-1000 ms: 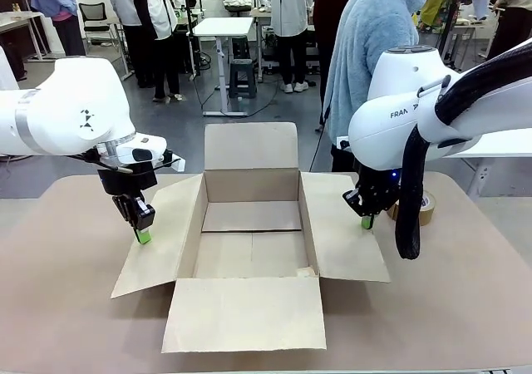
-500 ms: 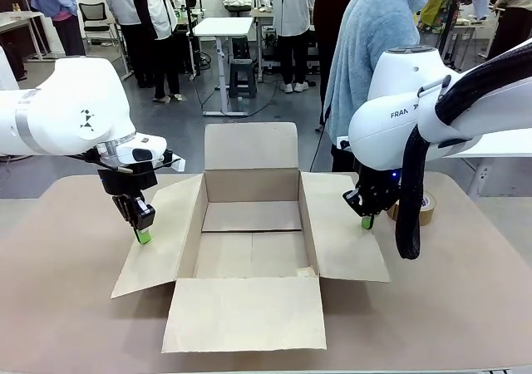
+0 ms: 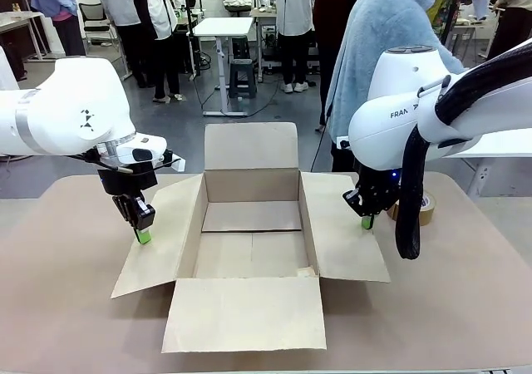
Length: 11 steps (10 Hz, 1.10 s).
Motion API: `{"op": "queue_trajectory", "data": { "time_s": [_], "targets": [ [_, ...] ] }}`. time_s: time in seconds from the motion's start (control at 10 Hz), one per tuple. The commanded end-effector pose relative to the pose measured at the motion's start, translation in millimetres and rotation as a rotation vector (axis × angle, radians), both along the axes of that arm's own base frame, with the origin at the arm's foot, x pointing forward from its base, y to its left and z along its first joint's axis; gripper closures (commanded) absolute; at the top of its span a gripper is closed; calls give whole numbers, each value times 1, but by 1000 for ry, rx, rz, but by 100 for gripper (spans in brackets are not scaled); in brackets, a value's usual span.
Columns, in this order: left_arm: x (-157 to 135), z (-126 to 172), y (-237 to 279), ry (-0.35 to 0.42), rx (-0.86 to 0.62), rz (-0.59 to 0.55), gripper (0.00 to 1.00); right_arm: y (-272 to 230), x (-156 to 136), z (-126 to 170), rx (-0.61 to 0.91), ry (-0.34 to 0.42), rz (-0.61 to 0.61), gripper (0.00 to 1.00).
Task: Wrap the clocks to prevent damage.
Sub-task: Once the human has placed the objects inside and stepped back, release both hands from the side flaps of the Package Box.
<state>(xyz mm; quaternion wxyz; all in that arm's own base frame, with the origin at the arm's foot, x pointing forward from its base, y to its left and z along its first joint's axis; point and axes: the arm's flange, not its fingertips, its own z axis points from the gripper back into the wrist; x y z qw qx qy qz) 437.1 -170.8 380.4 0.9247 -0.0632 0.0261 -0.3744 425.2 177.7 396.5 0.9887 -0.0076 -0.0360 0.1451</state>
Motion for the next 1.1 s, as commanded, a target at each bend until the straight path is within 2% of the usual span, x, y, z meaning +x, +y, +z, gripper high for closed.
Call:
{"op": "queue_trajectory", "data": {
  "time_s": [0.0, 1.0],
  "targets": [
    [0, 0, 1, 3, -7, 0, 100, 0, 0, 0, 1, 0, -21, 99],
    [0, 0, 1, 3, -7, 0, 100, 0, 0, 0, 1, 0, -21, 99]
  ]
}}
